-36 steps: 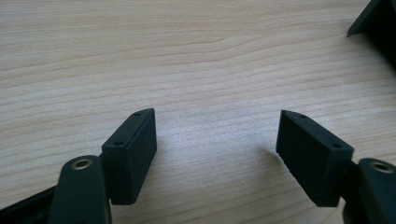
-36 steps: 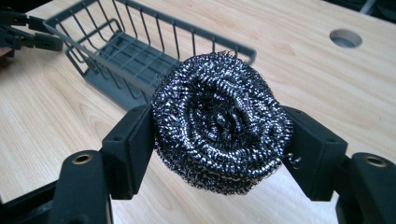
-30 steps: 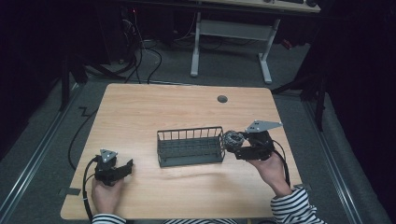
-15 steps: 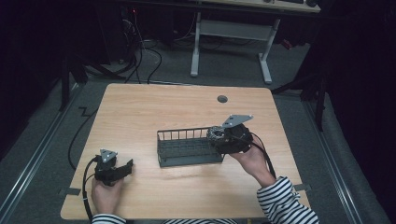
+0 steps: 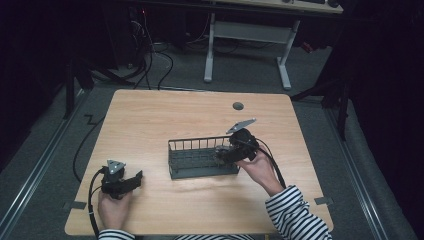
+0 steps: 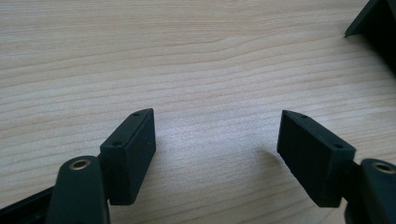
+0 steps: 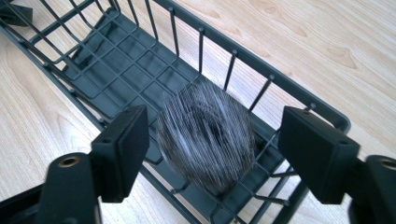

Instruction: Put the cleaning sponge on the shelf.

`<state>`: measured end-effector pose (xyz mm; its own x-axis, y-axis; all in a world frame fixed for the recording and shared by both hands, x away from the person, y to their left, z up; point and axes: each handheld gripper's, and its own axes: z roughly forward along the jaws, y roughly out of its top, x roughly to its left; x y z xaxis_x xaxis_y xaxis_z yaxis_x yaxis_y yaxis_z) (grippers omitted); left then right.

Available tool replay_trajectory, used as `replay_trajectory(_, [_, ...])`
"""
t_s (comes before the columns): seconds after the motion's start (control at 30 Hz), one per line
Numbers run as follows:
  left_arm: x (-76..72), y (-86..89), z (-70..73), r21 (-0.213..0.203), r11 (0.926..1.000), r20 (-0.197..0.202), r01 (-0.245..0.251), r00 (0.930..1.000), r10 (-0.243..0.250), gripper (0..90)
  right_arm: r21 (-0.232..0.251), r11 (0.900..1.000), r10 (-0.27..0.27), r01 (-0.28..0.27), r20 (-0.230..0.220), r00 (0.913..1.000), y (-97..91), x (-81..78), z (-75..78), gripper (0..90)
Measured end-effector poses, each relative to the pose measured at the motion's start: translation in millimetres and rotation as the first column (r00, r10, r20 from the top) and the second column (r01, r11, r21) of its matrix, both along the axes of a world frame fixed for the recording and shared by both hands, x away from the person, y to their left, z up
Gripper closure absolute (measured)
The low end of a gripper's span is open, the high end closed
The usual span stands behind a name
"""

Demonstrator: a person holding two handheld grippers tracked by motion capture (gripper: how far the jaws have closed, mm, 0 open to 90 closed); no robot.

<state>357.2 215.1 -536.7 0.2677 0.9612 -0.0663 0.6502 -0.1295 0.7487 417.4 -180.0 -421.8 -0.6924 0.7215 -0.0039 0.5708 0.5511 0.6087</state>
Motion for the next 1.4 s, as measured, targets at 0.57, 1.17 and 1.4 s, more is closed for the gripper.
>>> replay_trajectory(0.57, [0.0,-0.6,-0.1,0.004,1.0000,0.001,0.000,1.0000,0.000,28.2,0.163,0.9775,-0.154,0.134,0.120,0.9807,-89.4,-54.7,-8.0,34.2])
replay_trajectory(1.17, [0.0,-1.1,-0.2,0.008,1.0000,0.002,-0.002,1.0000,0.002,28.3,0.233,0.9226,-0.329,0.308,0.057,0.9427,-144.5,-77.3,-61.3,35.6])
replay_trajectory(1.4, [0.0,-1.2,-0.1,0.009,1.0000,0.001,-0.001,1.0000,0.001,28.3,0.216,0.9191,-0.350,0.330,0.063,0.9347,-147.4,-78.6,-74.8,35.5])
